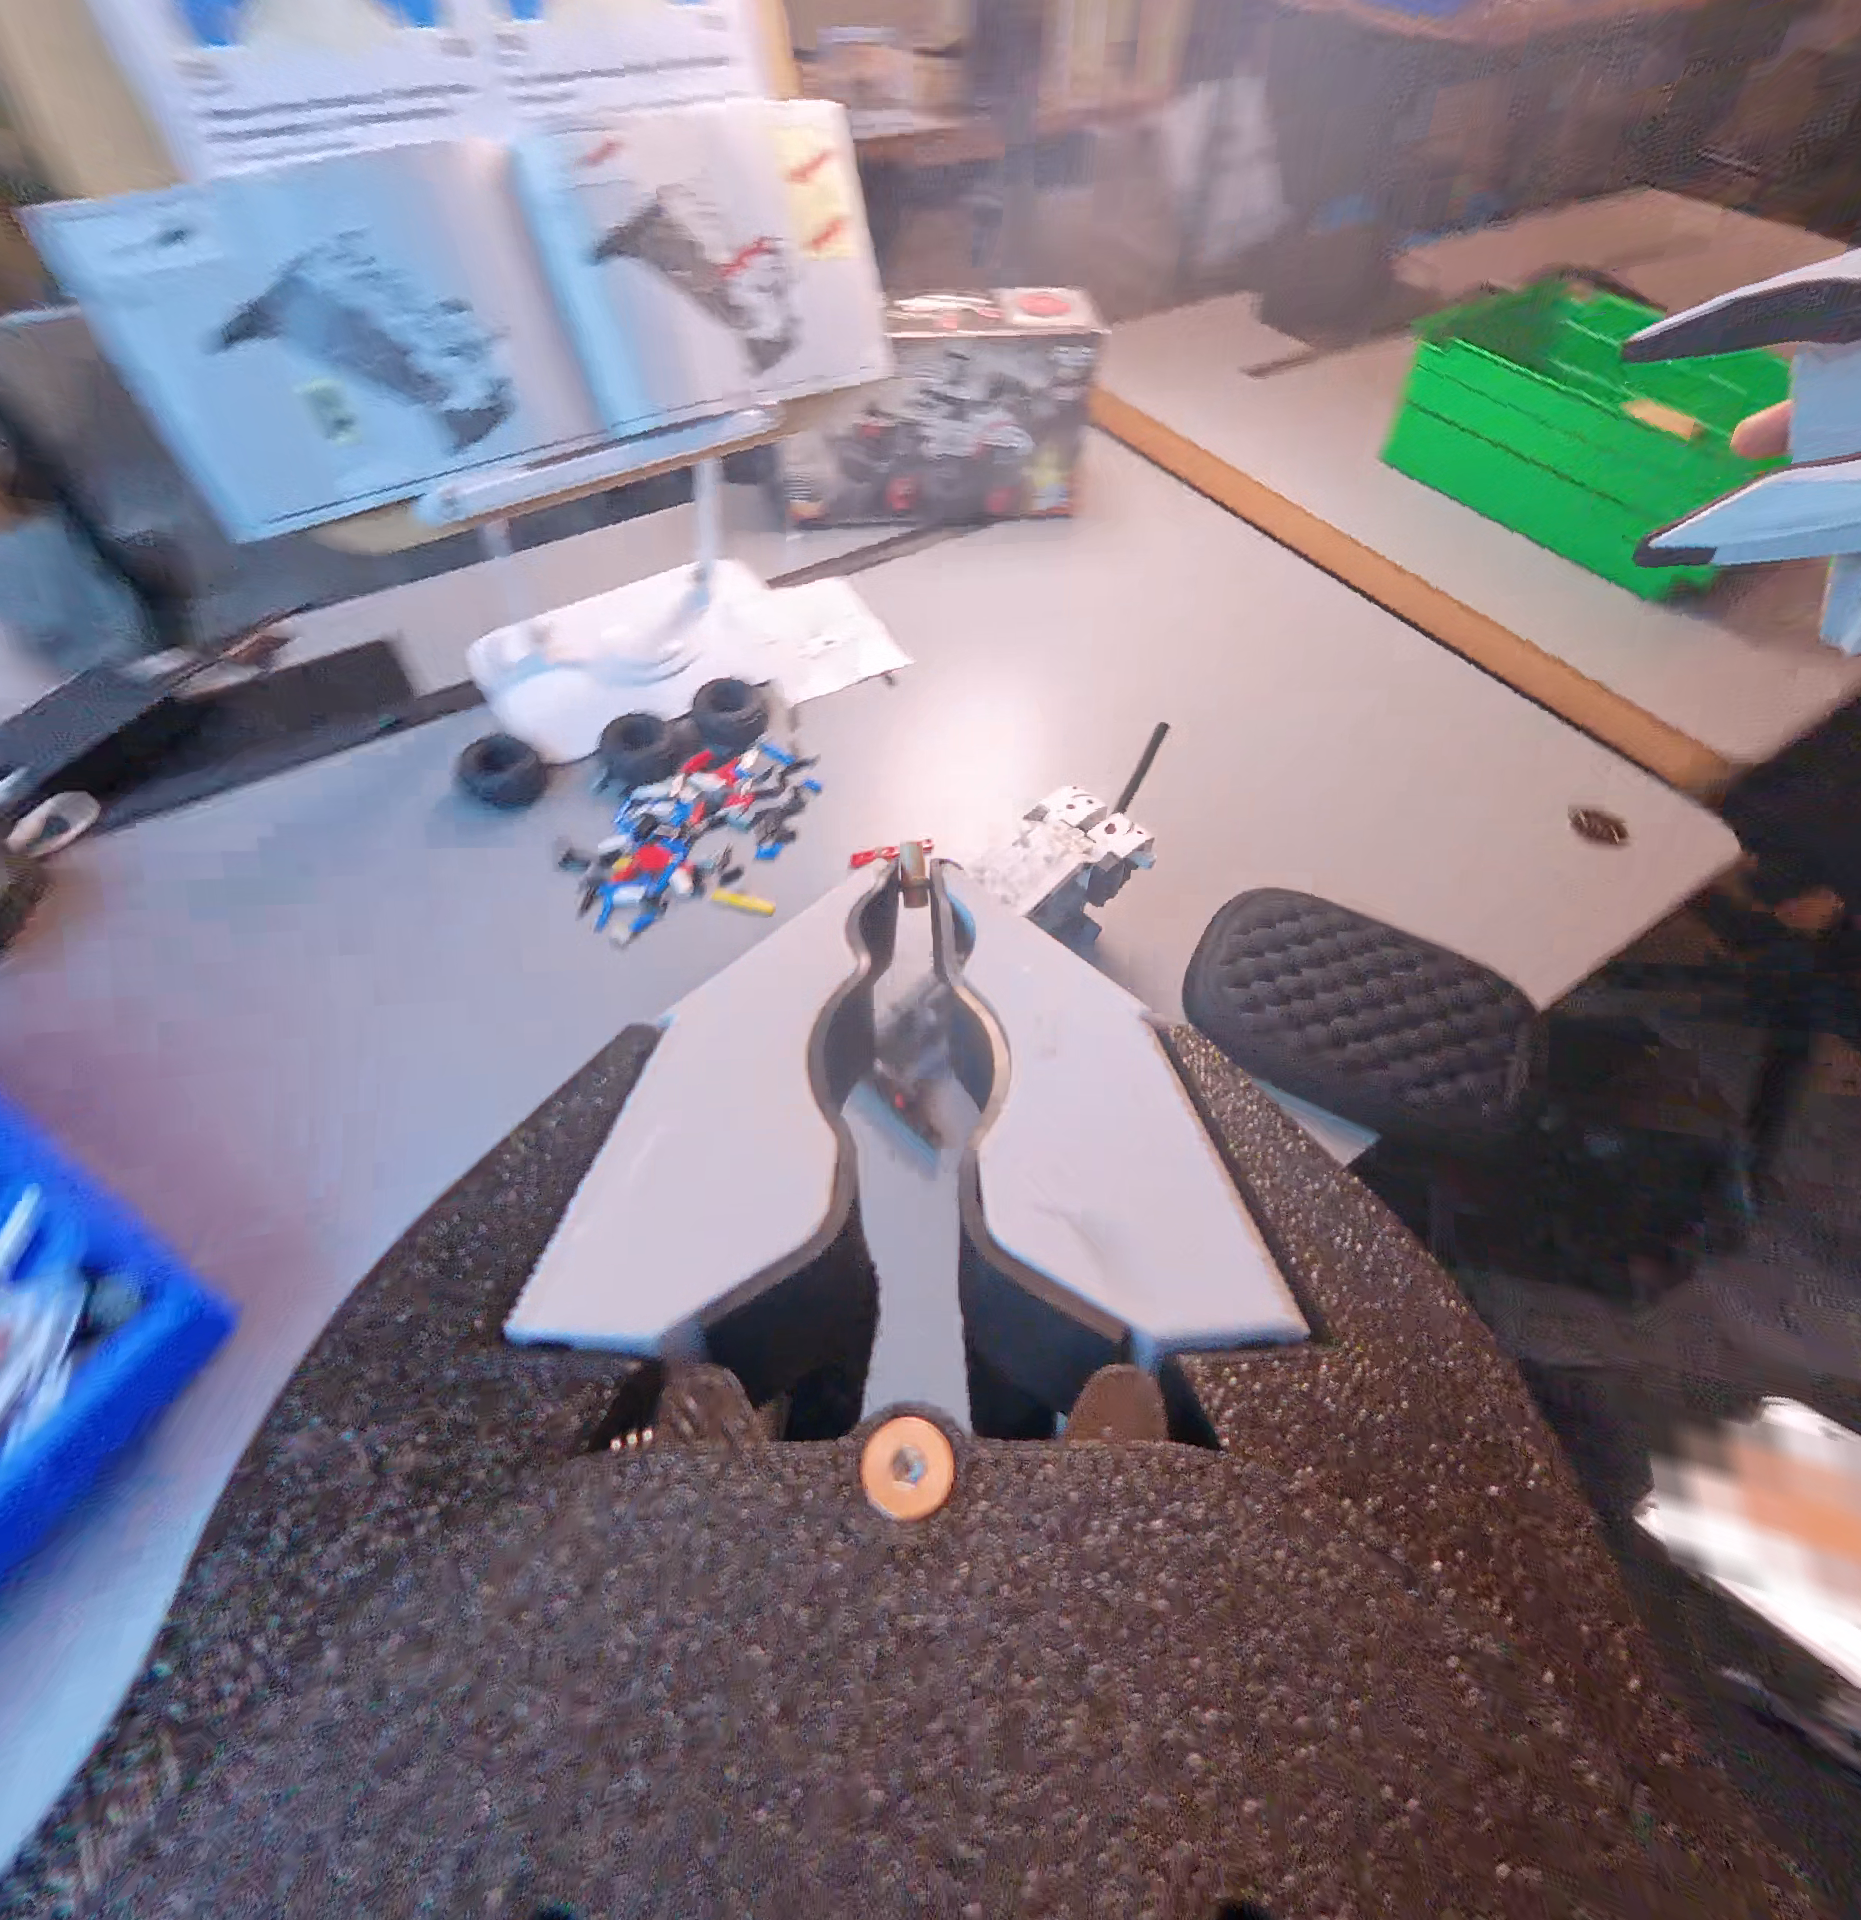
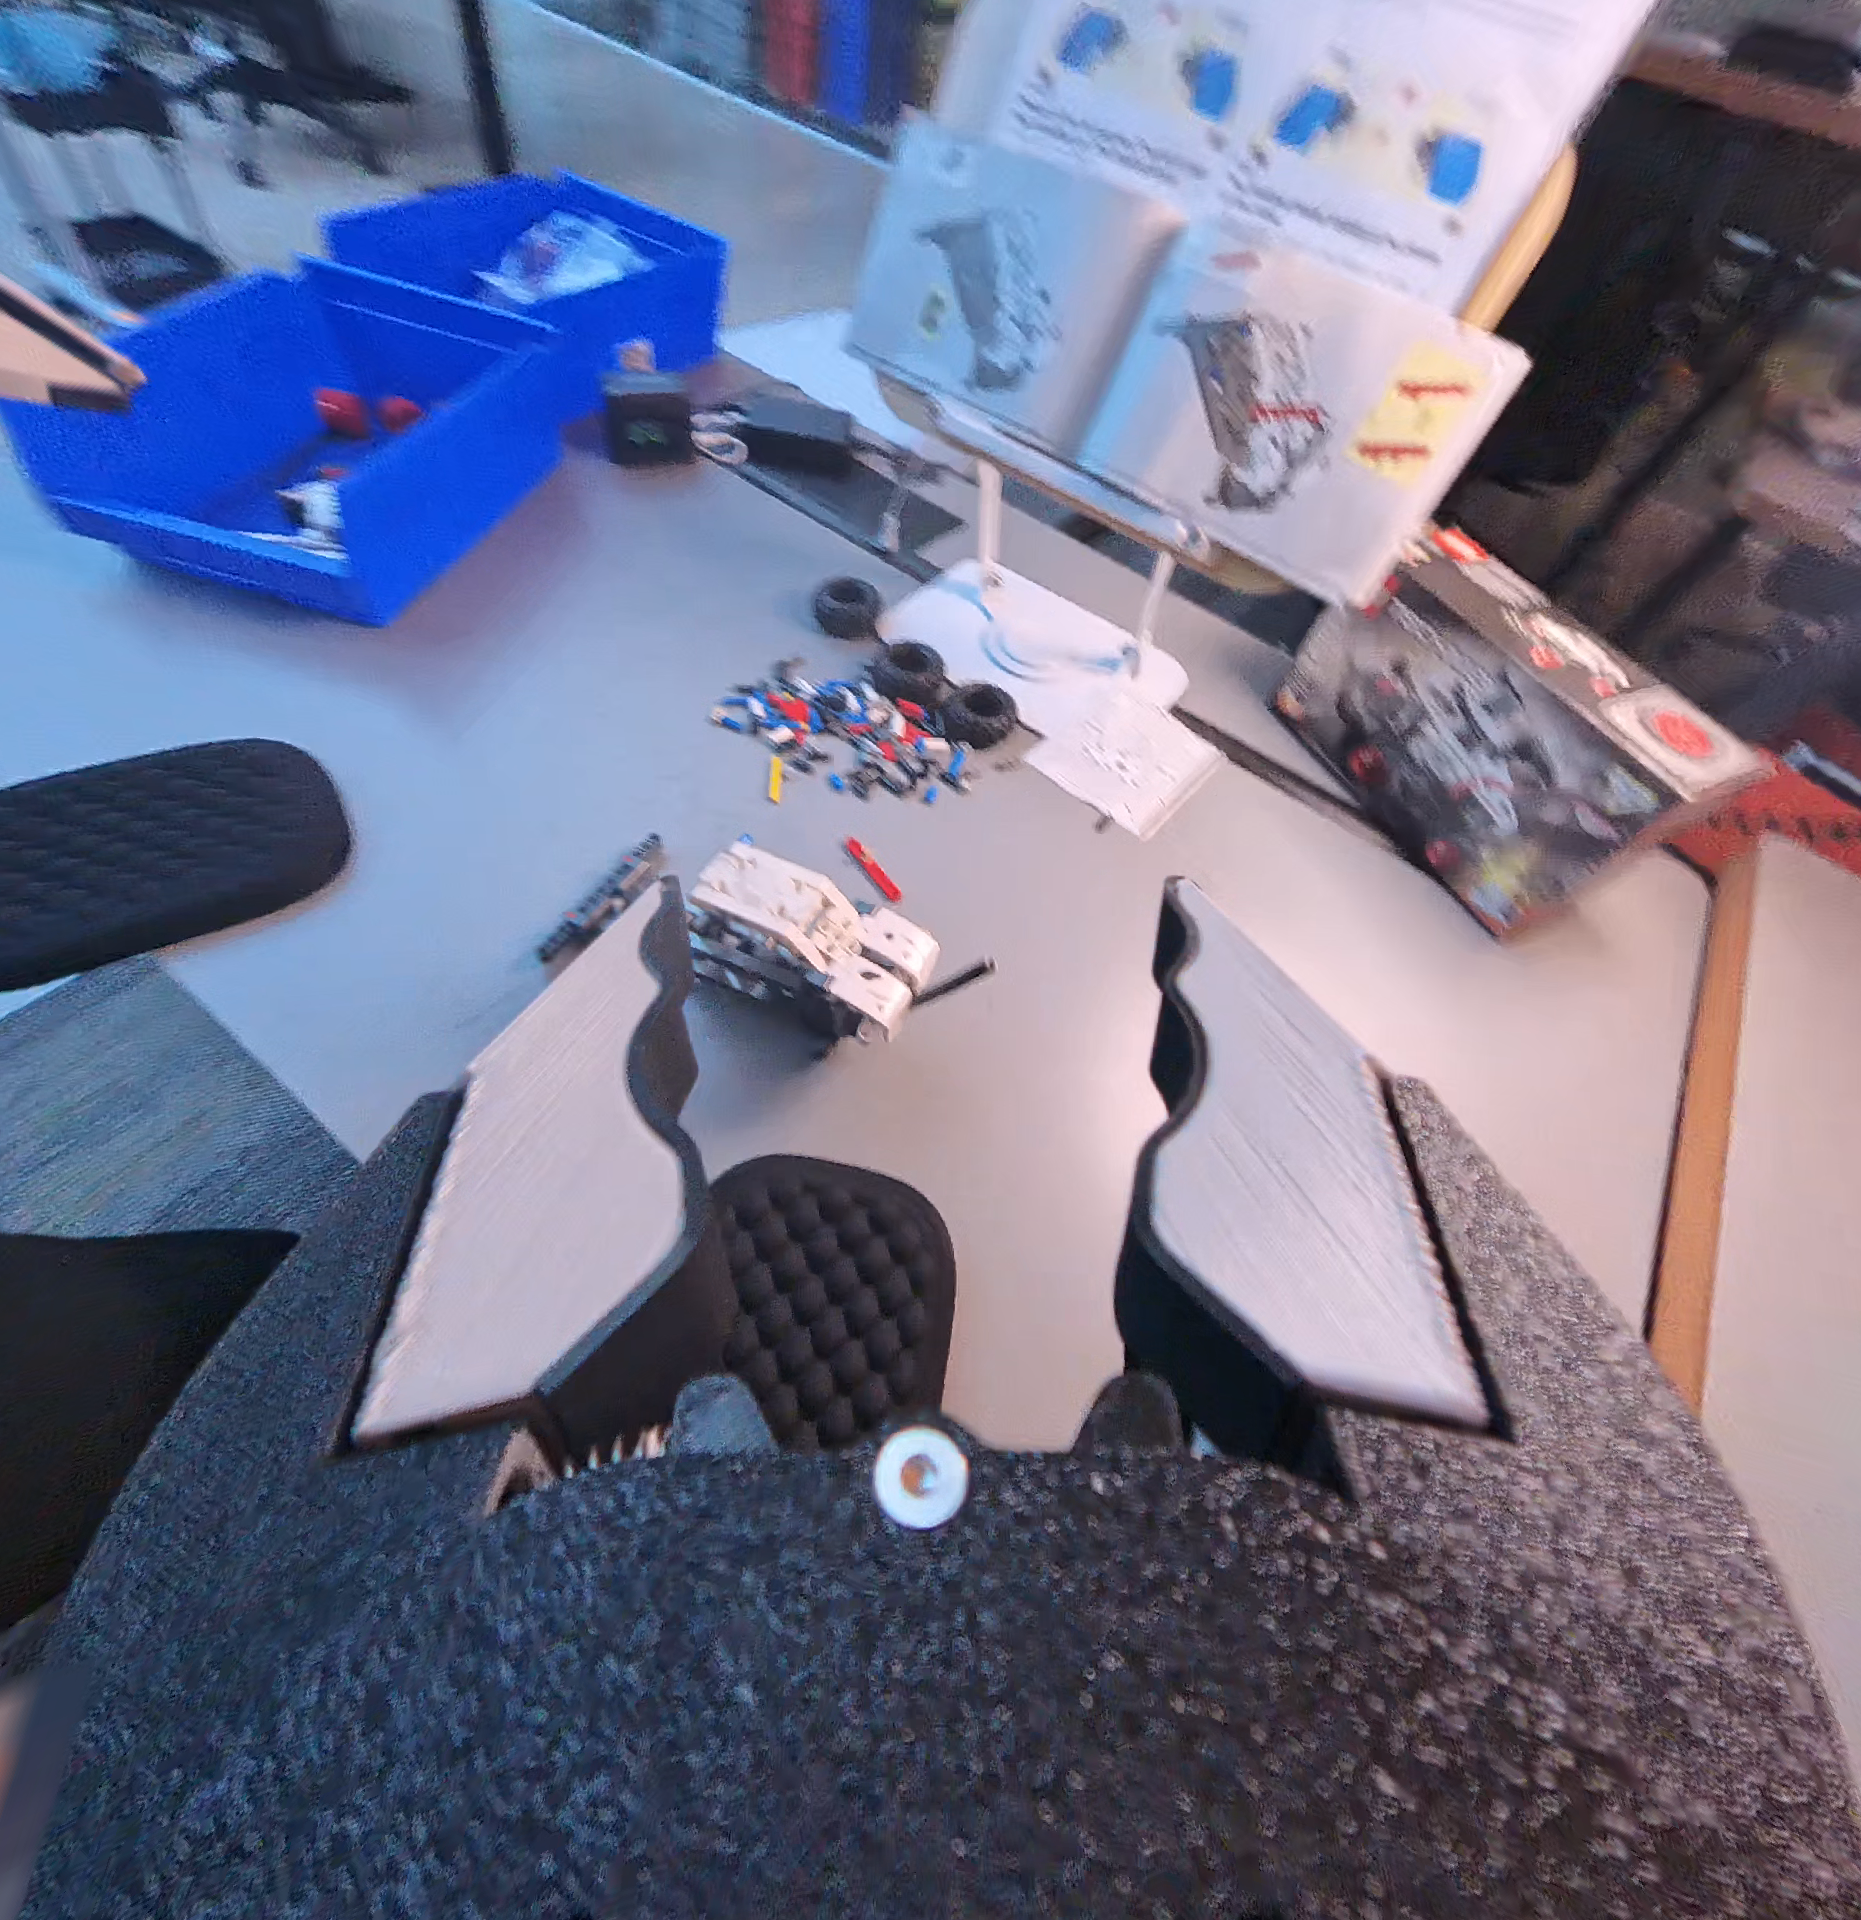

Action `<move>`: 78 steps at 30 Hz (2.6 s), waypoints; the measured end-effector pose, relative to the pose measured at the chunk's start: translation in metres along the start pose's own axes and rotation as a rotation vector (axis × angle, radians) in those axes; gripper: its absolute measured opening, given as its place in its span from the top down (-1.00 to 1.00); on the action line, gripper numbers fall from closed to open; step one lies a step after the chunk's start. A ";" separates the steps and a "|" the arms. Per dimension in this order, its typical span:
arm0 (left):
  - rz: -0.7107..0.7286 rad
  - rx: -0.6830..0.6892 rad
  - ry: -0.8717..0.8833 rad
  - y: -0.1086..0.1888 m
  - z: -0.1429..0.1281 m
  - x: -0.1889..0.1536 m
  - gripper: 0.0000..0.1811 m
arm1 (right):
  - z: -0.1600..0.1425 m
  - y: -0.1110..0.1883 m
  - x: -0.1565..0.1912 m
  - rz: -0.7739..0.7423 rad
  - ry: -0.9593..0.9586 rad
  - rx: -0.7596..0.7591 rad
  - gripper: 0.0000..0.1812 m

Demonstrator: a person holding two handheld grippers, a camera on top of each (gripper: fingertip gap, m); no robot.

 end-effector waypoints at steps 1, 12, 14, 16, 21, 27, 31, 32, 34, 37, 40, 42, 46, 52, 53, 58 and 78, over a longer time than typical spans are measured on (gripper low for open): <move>-0.069 -0.013 -0.050 -0.018 -0.004 0.014 0.94 | -0.016 -0.002 -0.001 -0.064 -0.037 0.011 0.02; -0.200 -0.202 -0.207 -0.063 -0.099 0.056 0.94 | -0.180 0.030 0.056 -0.282 -0.186 -0.050 0.06; -0.250 -0.238 -0.214 -0.061 -0.109 0.033 0.94 | -0.201 0.058 0.072 -0.326 -0.205 -0.095 0.06; -0.326 -0.296 -0.224 -0.053 -0.111 0.007 0.95 | -0.222 0.089 0.095 -0.375 -0.226 -0.149 0.08; -0.465 -0.505 -0.267 0.004 -0.124 -0.048 0.94 | -0.281 0.149 0.178 -0.484 -0.280 -0.315 0.08; -0.713 -0.389 -0.143 0.100 -0.156 -0.094 0.94 | -0.277 0.190 0.269 -0.511 -0.337 -0.333 0.08; -0.709 -0.390 -0.195 0.142 -0.182 -0.095 0.94 | -0.256 0.211 0.301 -0.531 -0.254 -0.322 0.02; -0.704 -0.382 -0.182 0.148 -0.186 -0.092 0.94 | -0.254 0.215 0.309 -0.530 -0.266 -0.339 0.01; -0.694 -0.368 -0.161 0.154 -0.192 -0.085 0.93 | -0.258 0.216 0.323 -0.516 -0.274 -0.345 0.01; -0.664 -0.336 -0.181 0.150 -0.203 -0.079 0.93 | -0.280 0.214 0.330 -0.509 -0.261 -0.284 0.00; -0.639 -0.306 -0.182 0.132 -0.211 -0.076 0.92 | -0.306 0.211 0.323 -0.496 -0.313 -0.272 -0.01; -0.621 -0.296 -0.165 0.115 -0.215 -0.073 0.93 | -0.324 0.207 0.311 -0.491 -0.343 -0.269 -0.01; -0.577 -0.310 -0.124 0.083 -0.216 -0.066 0.94 | -0.350 0.182 0.266 -0.465 -0.330 -0.214 -0.01; -0.657 -0.294 -0.006 0.053 -0.191 -0.046 0.94 | -0.283 0.106 0.182 -0.369 -0.153 -0.220 -0.01; -0.689 -0.313 0.039 0.056 -0.180 -0.040 0.94 | -0.261 0.092 0.174 -0.340 -0.128 -0.235 -0.01; -0.634 -0.391 -0.043 0.077 -0.129 -0.001 0.94 | -0.150 0.040 0.155 -0.240 0.004 -0.297 -0.03; -0.187 -0.174 -0.080 -0.031 -0.146 0.090 0.94 | -0.062 -0.125 0.074 0.210 0.171 -0.212 -0.04</move>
Point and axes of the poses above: each gripper's, where its closed fingertips meet, y back along the fingers, z out of its top, x = y × z across the jaws, the point moved 3 cm from there along y, back along the fingers, and after that the axes turned 11 degrees about -y, right-handed, at the moved point
